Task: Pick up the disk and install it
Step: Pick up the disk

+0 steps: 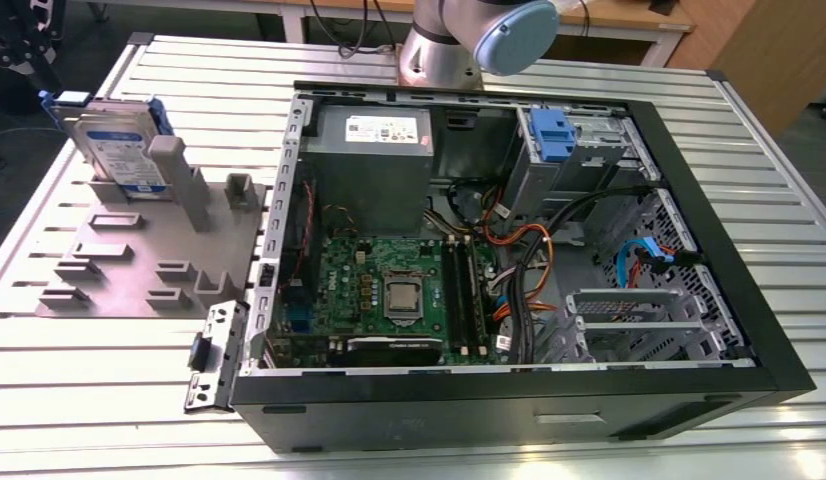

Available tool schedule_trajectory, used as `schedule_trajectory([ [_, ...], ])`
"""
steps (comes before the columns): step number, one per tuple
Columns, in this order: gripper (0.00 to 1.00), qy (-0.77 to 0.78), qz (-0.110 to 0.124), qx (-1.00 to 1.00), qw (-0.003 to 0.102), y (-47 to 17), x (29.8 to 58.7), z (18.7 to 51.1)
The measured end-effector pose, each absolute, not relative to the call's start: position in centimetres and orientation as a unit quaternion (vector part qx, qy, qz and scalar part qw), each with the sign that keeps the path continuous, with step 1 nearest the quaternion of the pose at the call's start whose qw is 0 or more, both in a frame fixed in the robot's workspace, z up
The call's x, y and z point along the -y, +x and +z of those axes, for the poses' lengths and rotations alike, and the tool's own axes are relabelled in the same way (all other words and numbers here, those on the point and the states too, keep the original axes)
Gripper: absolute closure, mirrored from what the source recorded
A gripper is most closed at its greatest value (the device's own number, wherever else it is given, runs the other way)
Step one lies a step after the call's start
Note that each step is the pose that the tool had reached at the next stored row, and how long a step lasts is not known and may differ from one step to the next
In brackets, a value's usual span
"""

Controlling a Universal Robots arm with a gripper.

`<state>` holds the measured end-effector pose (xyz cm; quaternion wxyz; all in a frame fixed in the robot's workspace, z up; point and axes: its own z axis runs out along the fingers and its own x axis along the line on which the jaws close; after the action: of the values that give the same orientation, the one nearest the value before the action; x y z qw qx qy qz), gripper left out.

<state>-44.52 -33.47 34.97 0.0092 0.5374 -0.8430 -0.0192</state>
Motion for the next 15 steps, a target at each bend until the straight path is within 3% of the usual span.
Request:
schedule_trajectory([
  [15, 0.89, 0.580, -0.019, 0.814, 0.010, -44.52, 33.47, 34.97],
])
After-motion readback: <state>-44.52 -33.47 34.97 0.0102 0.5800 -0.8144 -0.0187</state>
